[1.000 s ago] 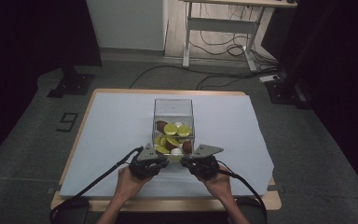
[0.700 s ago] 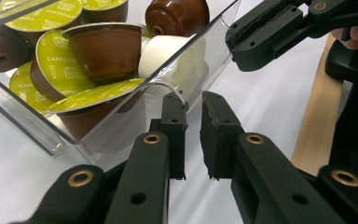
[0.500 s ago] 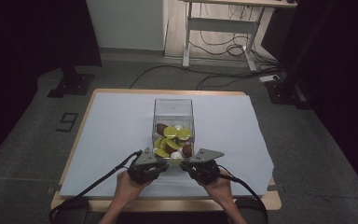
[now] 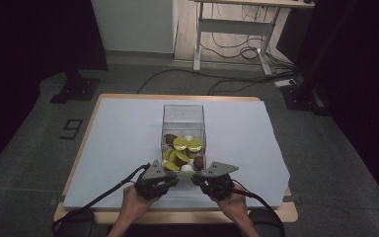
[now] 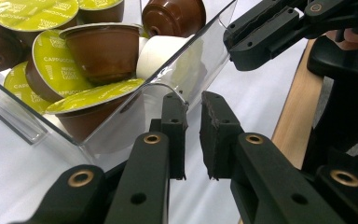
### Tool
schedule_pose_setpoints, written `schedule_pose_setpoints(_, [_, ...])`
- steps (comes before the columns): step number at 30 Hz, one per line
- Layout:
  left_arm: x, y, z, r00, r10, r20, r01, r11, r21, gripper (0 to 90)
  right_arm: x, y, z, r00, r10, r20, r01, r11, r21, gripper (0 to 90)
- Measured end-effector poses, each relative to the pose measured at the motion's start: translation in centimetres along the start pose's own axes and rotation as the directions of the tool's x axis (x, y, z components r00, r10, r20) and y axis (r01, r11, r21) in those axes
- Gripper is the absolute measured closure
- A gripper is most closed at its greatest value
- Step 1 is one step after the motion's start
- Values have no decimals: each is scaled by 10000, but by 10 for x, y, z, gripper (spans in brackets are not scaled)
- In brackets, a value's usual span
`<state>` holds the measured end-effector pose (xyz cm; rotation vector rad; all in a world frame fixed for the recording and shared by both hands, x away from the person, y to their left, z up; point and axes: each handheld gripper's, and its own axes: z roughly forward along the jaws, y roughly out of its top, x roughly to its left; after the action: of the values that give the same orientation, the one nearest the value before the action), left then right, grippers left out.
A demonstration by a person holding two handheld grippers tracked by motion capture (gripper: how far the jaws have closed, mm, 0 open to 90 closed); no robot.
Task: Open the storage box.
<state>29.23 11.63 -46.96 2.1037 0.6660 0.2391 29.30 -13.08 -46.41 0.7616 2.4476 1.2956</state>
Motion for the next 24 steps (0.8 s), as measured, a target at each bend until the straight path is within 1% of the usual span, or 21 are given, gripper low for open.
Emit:
schedule_pose_setpoints(7, [-2, -1, -1, 9999, 101, -22, -100, 9999, 76, 801, 2, -1, -1, 10000, -22, -41, 22, 10000, 25, 828])
schedule_pose_setpoints(14, [-2, -2, -1, 9998, 170, 76, -172, 9997, 199, 794, 1, -2, -2, 9998, 89, -159, -87, 9999, 110, 824])
schedule_pose_setpoints(21, [0, -5, -5, 9998, 163, 68, -164, 9997, 184, 795, -1, -4, -4, 9998, 139, -147, -137, 9998, 108, 824])
schedule_pose_setpoints(24, [3, -9, -9, 10000, 39, 44, -39, 9998, 177, 790, -2, -5, -6, 9998, 150, -114, -148, 9998, 148, 808])
